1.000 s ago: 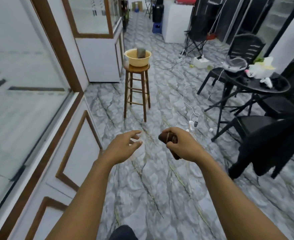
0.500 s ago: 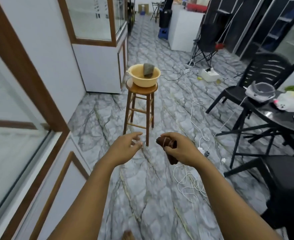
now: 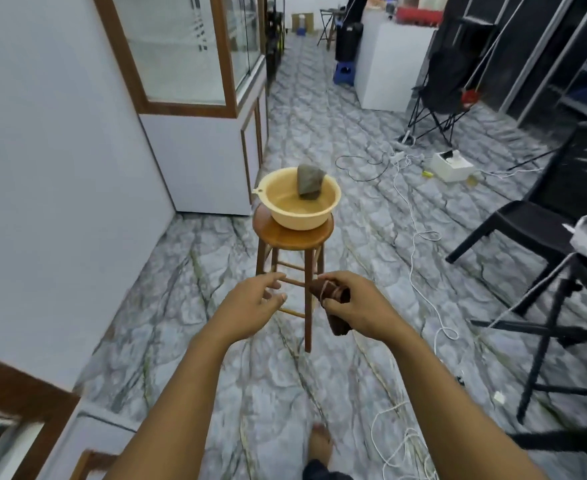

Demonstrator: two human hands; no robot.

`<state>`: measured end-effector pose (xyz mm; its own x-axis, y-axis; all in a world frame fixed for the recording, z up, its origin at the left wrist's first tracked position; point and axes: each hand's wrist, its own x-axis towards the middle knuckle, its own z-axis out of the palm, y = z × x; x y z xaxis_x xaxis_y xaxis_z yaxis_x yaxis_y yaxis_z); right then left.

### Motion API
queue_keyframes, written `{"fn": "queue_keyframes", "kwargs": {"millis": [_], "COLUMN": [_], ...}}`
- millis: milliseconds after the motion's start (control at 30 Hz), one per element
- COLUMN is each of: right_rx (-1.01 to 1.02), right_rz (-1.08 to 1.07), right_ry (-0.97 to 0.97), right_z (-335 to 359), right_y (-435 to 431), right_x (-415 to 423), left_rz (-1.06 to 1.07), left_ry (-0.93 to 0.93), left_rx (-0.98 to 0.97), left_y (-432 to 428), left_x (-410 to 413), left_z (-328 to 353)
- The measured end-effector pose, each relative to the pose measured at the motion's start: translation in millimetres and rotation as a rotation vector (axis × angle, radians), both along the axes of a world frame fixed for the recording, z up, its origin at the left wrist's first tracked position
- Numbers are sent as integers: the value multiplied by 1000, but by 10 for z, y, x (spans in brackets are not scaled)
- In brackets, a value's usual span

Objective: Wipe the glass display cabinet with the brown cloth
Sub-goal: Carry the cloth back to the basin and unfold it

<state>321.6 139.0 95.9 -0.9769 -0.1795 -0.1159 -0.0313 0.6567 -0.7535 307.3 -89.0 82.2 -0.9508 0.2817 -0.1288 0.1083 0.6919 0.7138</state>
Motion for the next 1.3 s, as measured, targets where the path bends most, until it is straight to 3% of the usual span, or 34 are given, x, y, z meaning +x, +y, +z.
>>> {"fn": "queue_keyframes", "kwargs": {"millis": [267, 367, 467, 700, 800, 1100, 1300], "right_rx": [-13, -72, -184, -172, -203, -412, -542], "right_rz": [72, 41, 9, -177, -157, 14, 211], "right_ry": [-2, -44, -87, -94, -170, -475, -601], "right_z": [114, 41, -111, -314, -329, -297, -342], "right_y": [144, 73, -35, -120, -41, 46, 250], "right_x": [-1805, -2342, -2826, -3587, -3789, -4269, -4366], "left_rz": [46, -37, -97, -175, -166, -62, -99], "left_ry": [-16, -82, -203, -153, -141, -327, -371], "left_rx": [-17, -6, 131, 75, 49, 427, 527], "left_y": [281, 304, 341, 287, 236, 295, 275], "left_x": [-1588, -2152, -2701, -3597, -3862, -4191, -4306], "left_z": [140, 50, -100, -257, -283, -106, -26]}}
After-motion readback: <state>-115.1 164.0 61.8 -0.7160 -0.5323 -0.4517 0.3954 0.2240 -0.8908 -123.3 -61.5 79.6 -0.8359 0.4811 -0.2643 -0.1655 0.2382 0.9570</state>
